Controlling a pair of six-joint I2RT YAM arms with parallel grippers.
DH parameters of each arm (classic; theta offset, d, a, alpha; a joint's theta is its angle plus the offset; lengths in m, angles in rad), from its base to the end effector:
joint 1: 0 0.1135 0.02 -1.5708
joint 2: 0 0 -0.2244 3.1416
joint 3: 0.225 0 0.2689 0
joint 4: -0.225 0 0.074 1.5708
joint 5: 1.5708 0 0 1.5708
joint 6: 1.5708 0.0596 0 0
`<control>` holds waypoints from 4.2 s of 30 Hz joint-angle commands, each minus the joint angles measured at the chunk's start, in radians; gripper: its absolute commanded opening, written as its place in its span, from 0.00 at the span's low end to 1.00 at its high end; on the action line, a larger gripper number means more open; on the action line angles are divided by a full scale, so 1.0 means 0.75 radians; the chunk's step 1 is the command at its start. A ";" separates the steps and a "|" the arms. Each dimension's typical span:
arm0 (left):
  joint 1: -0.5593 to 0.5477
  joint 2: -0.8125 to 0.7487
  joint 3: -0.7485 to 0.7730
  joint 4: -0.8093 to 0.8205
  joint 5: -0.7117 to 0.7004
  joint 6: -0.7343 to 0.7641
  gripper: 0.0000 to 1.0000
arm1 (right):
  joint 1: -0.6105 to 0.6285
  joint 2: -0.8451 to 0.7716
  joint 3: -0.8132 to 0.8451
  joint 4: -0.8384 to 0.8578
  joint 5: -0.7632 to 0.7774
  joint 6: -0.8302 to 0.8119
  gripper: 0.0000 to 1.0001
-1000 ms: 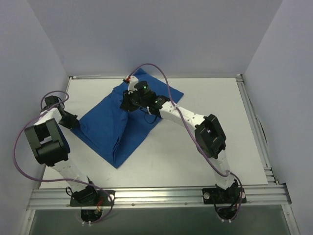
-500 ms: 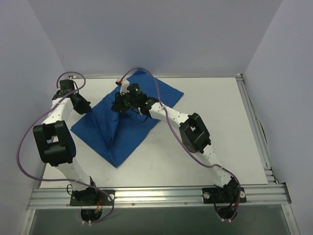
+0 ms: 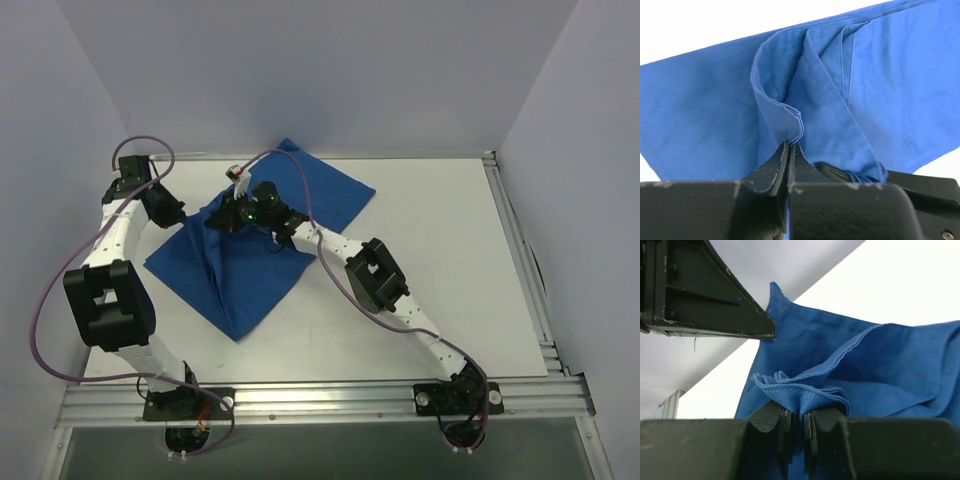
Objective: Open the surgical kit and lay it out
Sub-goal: Open the surgical kit at the center of the board.
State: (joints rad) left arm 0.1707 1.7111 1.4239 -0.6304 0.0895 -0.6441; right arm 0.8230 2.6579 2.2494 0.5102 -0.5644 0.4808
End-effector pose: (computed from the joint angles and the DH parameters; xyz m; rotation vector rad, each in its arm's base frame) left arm 0.3959 0.0628 0.2131 -0.9594 2.3193 -0.3086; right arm 0.3892 0.4665 0.1814 -0.7734 1.4792 1.4339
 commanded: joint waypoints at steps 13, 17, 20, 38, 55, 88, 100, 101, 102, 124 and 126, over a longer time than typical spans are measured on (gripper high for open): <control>0.036 -0.089 -0.025 0.002 -0.042 0.065 0.02 | 0.066 0.060 0.114 0.222 -0.127 0.095 0.41; 0.036 -0.068 0.008 -0.020 -0.023 0.069 0.02 | 0.079 0.066 0.106 0.195 -0.152 0.061 0.60; 0.036 -0.068 0.024 -0.025 -0.009 0.069 0.02 | 0.091 0.060 0.106 0.124 -0.137 -0.015 0.70; 0.053 -0.062 0.092 -0.108 0.100 0.167 0.02 | 0.144 0.097 0.234 -0.144 0.055 -0.259 0.91; 0.063 -0.042 0.069 -0.100 0.325 0.149 0.02 | 0.163 0.193 0.402 -0.165 0.266 -0.265 0.66; 0.290 -0.116 -0.207 0.098 0.355 -0.074 0.02 | 0.144 -0.009 0.093 -0.011 0.411 -0.064 0.00; 0.290 0.296 -0.064 -0.011 0.294 -0.051 0.02 | 0.144 -0.275 -0.189 0.013 0.478 -0.103 0.00; 0.290 0.294 -0.098 0.010 0.276 -0.059 0.02 | 0.144 -0.304 -0.225 0.019 0.489 -0.103 0.00; 0.286 0.298 -0.111 0.032 0.251 -0.064 0.02 | 0.146 -0.316 -0.246 0.025 0.507 -0.105 0.00; 0.302 0.388 -0.133 0.002 0.216 -0.053 0.02 | 0.128 -0.666 -0.571 -0.073 0.701 -0.226 0.00; 0.310 0.388 -0.142 0.014 0.232 -0.053 0.02 | 0.120 -0.689 -0.582 -0.089 0.718 -0.232 0.00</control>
State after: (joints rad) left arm 0.3885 1.9846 1.3300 -0.6365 0.2817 -0.6846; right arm 0.9226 2.2471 1.8179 0.4332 -0.0586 0.3275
